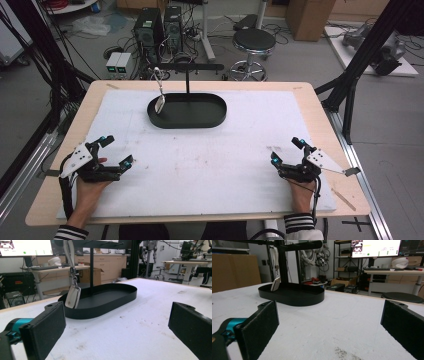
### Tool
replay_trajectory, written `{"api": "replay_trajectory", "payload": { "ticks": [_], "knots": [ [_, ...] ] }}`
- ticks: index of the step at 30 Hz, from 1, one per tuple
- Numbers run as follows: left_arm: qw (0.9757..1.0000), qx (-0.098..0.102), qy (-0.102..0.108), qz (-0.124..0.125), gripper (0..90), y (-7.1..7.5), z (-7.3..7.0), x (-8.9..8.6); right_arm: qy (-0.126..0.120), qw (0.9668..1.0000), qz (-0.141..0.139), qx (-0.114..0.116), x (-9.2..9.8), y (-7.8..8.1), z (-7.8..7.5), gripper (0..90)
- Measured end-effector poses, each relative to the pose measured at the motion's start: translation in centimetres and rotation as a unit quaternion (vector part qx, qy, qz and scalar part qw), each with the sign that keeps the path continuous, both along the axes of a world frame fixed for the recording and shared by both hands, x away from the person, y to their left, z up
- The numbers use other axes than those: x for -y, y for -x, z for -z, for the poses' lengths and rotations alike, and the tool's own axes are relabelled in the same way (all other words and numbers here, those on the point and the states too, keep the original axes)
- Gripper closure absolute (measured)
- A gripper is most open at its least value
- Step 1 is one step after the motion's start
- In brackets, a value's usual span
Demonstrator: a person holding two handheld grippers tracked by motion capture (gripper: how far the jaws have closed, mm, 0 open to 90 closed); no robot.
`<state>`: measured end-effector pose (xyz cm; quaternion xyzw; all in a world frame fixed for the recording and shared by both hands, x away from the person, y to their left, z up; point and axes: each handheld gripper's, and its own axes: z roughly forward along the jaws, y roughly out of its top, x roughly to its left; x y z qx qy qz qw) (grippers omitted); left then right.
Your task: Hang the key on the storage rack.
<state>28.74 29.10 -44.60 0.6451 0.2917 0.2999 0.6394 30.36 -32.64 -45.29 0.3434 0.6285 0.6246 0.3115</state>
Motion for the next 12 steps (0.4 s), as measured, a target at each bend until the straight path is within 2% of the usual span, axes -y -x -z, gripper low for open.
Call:
{"api": "replay_trajectory", "payload": {
  "ticks": [3, 6, 8, 12],
  "knots": [
    [0.9999, 0.004, 0.01, -0.006, 1.7, 0.25, 0.72, -0.31, 0.002, 1.0, 0.0, 0.002, -0.01, -0.01, 0.0, 0.5],
    [0.9997, 0.01, 0.023, -0.006, 1.7, 0.35, 0.8, -0.6, 0.001, 1.0, 0.0, 0.002, -0.01, -0.01, 0.0, 0.5],
    [0.9996, 0.019, 0.019, -0.007, 1.7, 0.51, 0.84, -0.51, 0.002, 1.0, 0.0, 0.003, -0.01, 0.0, 0.0, 0.5],
    [0.9995, 0.018, 0.023, -0.009, 1.7, 0.5, 0.86, -0.55, 0.001, 1.0, 0.001, 0.006, -0.02, -0.03, 0.01, 0.5]
  ]
}}
